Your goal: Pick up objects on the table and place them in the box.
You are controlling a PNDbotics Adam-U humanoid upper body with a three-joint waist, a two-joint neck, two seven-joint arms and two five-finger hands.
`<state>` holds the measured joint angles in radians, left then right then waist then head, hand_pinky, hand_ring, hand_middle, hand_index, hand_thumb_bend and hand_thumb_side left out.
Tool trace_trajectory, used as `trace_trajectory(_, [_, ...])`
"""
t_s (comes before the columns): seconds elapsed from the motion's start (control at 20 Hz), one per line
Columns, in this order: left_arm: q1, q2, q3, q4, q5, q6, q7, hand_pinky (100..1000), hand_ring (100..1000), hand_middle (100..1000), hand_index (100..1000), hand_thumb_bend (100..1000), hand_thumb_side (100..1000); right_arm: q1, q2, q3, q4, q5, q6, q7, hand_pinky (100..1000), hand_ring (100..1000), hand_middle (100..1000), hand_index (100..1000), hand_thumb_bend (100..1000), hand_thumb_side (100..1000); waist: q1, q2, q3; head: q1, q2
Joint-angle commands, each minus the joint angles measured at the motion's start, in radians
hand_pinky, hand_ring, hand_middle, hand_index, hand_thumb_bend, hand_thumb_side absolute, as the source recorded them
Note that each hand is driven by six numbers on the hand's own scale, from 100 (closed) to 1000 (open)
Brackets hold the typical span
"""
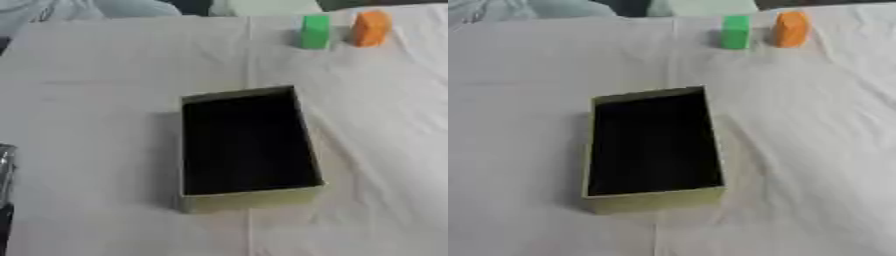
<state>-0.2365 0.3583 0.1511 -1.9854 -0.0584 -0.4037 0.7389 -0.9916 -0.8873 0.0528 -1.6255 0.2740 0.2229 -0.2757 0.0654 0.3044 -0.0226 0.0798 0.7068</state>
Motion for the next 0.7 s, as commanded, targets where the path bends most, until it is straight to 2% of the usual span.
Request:
trace_trajectory(0.05, [0.000, 0.032, 0.000, -0.015, -0.001, -0.009, 0.003, 917, 758, 743, 897, 495, 816, -0.062, 0.018, 0.002, 0.074, 0.053, 0.025, 0.023, 793, 737, 726, 828, 100, 658, -0.004, -0.025, 0.002, -0.001, -0.003])
trace_trajectory(0.1, [0.001, 0.032, -0.001, -0.015, 0.000, -0.009, 0.002, 917, 758, 743, 897, 495, 816, -0.081, 0.034, 0.003, 0.098, 0.068, 0.033, 0.030, 794, 738, 729, 828, 100, 698, -0.003, -0.025, 0.003, -0.001, -0.004])
trace_trajectory(0.35, [0.001, 0.032, -0.006, -0.015, 0.001, -0.007, -0.004, 918, 757, 743, 897, 491, 819, -0.172, 0.113, 0.002, 0.224, 0.145, 0.067, 0.052, 798, 749, 738, 835, 100, 726, -0.006, -0.022, 0.011, -0.012, -0.014])
trace_trajectory(0.7, [-0.002, 0.034, -0.012, -0.015, 0.003, -0.007, -0.011, 919, 755, 742, 898, 489, 821, -0.230, 0.174, 0.020, 0.405, 0.257, 0.037, 0.111, 823, 817, 811, 869, 100, 803, -0.010, -0.012, 0.028, -0.028, -0.027])
